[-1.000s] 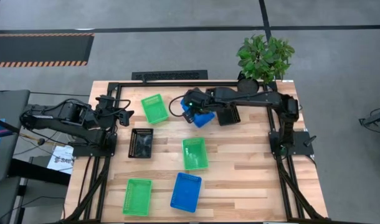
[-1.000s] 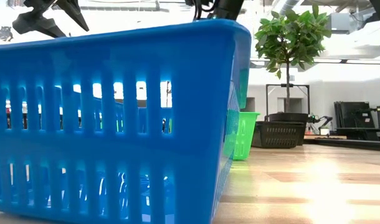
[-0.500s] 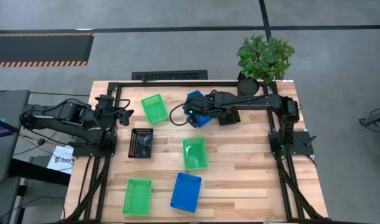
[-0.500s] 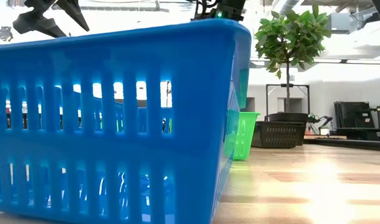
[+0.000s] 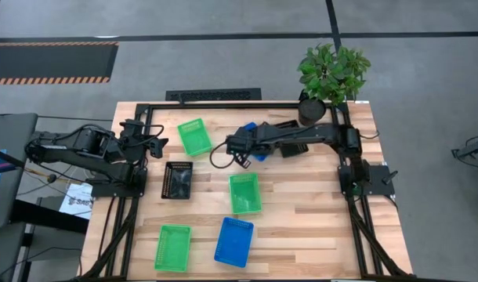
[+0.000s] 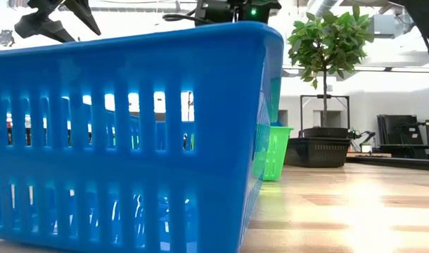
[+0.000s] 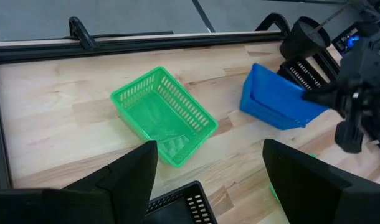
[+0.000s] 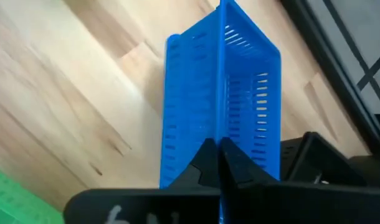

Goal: Stack baskets by color
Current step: Stack the middle blue bin on top of the top blue bin

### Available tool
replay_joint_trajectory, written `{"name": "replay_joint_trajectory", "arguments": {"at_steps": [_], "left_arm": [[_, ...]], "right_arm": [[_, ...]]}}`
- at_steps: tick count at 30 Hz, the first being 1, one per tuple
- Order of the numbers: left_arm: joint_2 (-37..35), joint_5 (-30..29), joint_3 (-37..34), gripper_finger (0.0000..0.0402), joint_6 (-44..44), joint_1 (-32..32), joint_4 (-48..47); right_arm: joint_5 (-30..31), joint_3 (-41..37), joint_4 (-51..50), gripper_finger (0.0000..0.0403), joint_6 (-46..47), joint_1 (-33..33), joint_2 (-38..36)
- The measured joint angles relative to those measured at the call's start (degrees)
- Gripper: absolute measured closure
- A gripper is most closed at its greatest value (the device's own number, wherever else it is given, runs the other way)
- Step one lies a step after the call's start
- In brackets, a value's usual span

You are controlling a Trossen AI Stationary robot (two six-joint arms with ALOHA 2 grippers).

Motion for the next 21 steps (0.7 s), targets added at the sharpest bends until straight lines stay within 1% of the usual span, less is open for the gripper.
{"name": "replay_joint_trajectory", "arguments": {"at_steps": [6,9,11,15,21], "left_arm": [[0.0,0.0,0.0,0.0123,0.1,0.0,0.02],[0.0,0.0,0.0,0.0123,0.09,0.02,0.02],[-0.02,0.0,0.0,0.0123,0.07,0.02,0.0],[0.0,-0.26,0.0,0.0123,0.07,0.02,-0.01],[-0.01,-0.57,0.0,0.0123,0.37,0.02,-0.01]], "right_arm": [[0.88,0.0,-0.36,0.0402,0.11,-0.03,0.23],[1.39,0.04,-0.96,0.0402,-1.55,-0.01,-0.13],[2.61,1.21,-2.69,0.0402,-2.56,0.19,-0.21],[7.19,4.7,-6.77,0.0402,-5.26,0.71,-0.42],[7.67,5.57,-8.55,0.0402,-6.48,0.63,-0.41]]}}
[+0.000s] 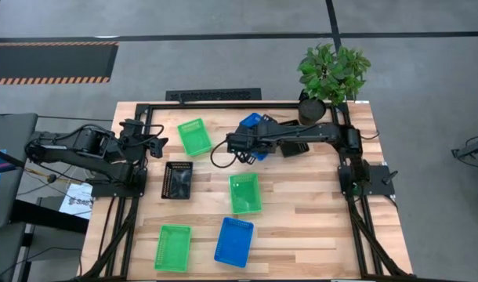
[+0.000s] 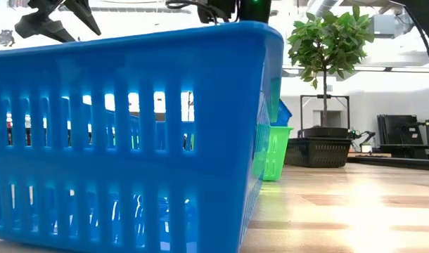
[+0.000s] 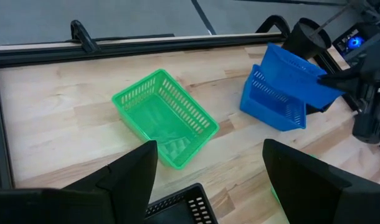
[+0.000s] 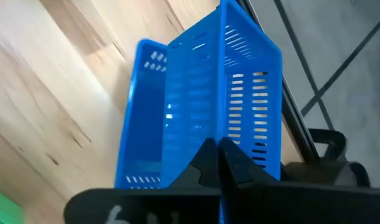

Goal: Stack baskets by color
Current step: Stack the middle blue bin on top of the top blue bin

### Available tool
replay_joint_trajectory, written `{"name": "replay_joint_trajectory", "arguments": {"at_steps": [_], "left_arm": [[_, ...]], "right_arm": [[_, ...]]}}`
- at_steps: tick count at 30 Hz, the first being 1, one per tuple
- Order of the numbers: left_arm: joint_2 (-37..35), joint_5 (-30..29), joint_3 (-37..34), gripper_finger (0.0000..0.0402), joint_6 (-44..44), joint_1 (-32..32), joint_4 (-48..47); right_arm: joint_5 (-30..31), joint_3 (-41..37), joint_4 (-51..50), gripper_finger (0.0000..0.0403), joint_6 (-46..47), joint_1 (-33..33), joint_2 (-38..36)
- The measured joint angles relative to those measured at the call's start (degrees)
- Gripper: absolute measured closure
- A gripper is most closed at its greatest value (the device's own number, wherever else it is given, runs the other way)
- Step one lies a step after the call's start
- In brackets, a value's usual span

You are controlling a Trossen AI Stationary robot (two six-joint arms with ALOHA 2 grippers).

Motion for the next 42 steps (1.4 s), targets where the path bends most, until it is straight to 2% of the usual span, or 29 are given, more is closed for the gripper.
{"name": "replay_joint_trajectory", "arguments": {"at_steps": [20,25,31,35,39,42], "left_arm": [[0.0,-0.05,0.0,0.0123,0.2,0.0,-0.07],[-0.01,-0.04,0.0,0.0123,0.25,0.0,-0.08],[0.0,-0.05,0.0,0.0123,0.62,0.0,-0.08],[-0.01,0.1,0.0,0.0123,0.59,0.0,-0.08],[-0.01,1.11,0.0,0.0123,0.57,0.0,-0.08],[-0.01,1.64,0.0,0.0123,0.55,0.0,-0.1]], "right_arm": [[2.74,0.04,-0.51,0.0393,-1.49,1.5,8.94],[1.4,0.02,1.18,0.0351,-4.24,1.52,9.11],[-4.38,2.66,1.59,0.0264,-4.28,0.12,7.0],[-5.94,6.92,-1.56,0.0216,-4.34,-0.9,6.1],[-7.96,9.04,-6.65,0.02,-7.53,-0.71,1.47],[-14.88,8.86,-10.54,0.0204,-7.69,-0.8,-0.75]]}}
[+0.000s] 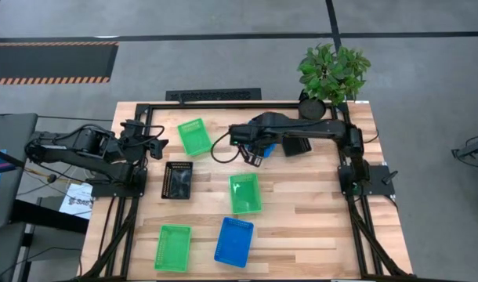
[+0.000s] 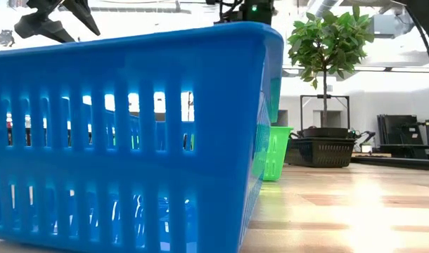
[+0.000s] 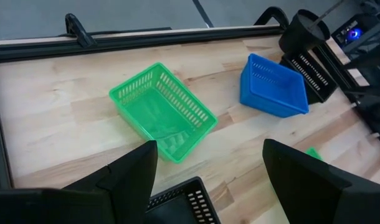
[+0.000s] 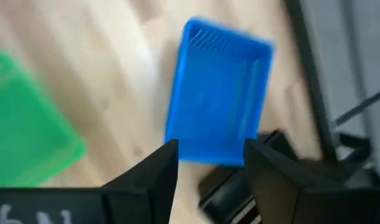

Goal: Stack baskets by color
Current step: Stack the middle blue bin on top of the top blue bin

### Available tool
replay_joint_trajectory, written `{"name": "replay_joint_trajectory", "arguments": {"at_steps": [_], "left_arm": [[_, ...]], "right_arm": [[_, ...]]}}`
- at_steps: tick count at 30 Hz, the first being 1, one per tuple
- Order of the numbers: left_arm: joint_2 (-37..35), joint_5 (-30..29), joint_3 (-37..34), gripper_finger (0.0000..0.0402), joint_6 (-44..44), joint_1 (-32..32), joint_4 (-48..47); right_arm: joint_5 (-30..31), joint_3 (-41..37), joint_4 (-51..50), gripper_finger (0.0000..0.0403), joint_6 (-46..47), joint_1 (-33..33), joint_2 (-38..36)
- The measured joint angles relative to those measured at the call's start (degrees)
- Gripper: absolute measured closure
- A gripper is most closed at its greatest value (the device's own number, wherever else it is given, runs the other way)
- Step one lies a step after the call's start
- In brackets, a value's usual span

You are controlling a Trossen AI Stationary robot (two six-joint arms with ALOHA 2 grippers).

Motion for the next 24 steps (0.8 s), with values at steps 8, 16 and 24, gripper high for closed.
{"name": "replay_joint_trajectory", "arguments": {"at_steps": [8,16,24], "left_arm": [[0.02,0.33,0.0,0.0123,-0.04,0.0,0.0],[0.0,-0.08,0.0,0.0123,-0.07,0.0,-0.83],[0.02,-0.06,0.0,0.0123,-0.15,0.0,-0.83]], "right_arm": [[-2.12,-2.33,-3.76,0.0231,1.08,0.8,0.44],[-3.44,-17.19,7.8,0.0227,-5.81,0.18,0.09],[-2.33,-21.73,10.99,0.0229,-9.4,-0.02,0.05]]}}
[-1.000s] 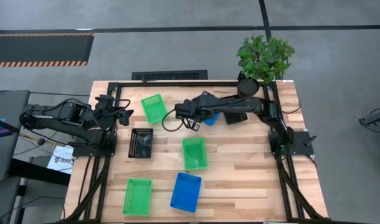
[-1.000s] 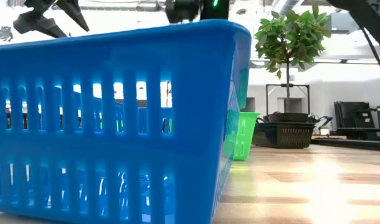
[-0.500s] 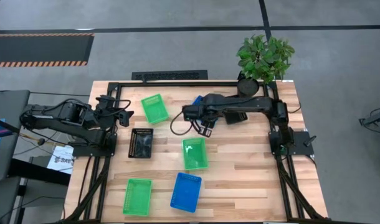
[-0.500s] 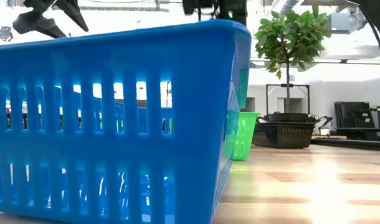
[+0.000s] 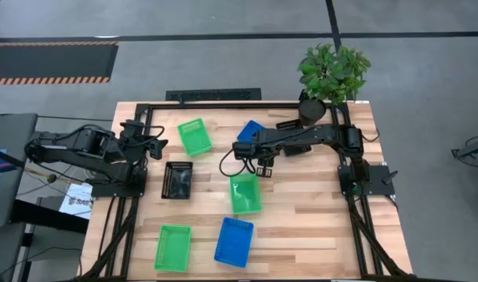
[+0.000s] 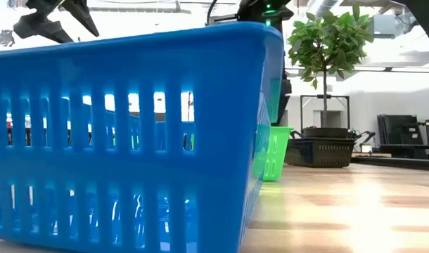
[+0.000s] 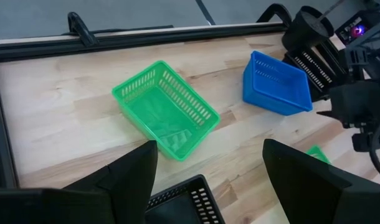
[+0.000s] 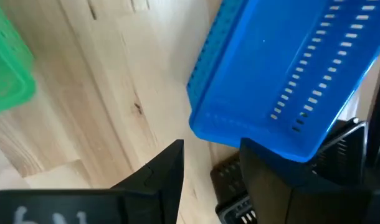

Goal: Stack baskets by color
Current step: Stack the middle blue bin on top of the top blue bin

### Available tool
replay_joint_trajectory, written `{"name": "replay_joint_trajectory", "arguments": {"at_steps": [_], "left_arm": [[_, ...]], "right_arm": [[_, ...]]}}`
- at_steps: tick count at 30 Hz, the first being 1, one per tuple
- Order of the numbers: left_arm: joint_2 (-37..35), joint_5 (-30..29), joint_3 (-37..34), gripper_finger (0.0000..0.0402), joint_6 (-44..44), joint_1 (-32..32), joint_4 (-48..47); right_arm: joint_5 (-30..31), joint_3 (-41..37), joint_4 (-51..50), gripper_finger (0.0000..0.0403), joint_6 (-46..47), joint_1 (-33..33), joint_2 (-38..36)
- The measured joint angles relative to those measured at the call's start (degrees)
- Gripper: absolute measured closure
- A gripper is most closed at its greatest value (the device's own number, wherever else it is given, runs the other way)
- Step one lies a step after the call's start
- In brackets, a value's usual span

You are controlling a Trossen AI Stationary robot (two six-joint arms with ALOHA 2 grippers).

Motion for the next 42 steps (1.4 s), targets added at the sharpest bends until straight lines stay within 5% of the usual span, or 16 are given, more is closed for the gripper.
{"name": "replay_joint_trajectory", "arguments": {"at_steps": [15,28,36,42], "left_arm": [[-0.02,-1.23,-0.01,0.0123,-0.24,0.0,-0.05],[-0.01,-1.51,0.0,0.0123,-1.14,0.0,-0.13],[0.0,-2.57,0.0,0.0123,-2.31,0.0,-0.13],[0.0,-2.85,0.0,0.0123,-3.51,0.0,-0.13]], "right_arm": [[-11.51,-0.01,9.15,0.0232,-3.22,-4.52,0.0],[-13.71,0.04,13.81,0.0236,-2.17,-5.15,0.37],[-20.97,0.34,28.59,0.0235,2.16,-8.05,0.2],[-19.44,6.06,20.15,0.0242,0.42,-10.42,-0.51]]}}
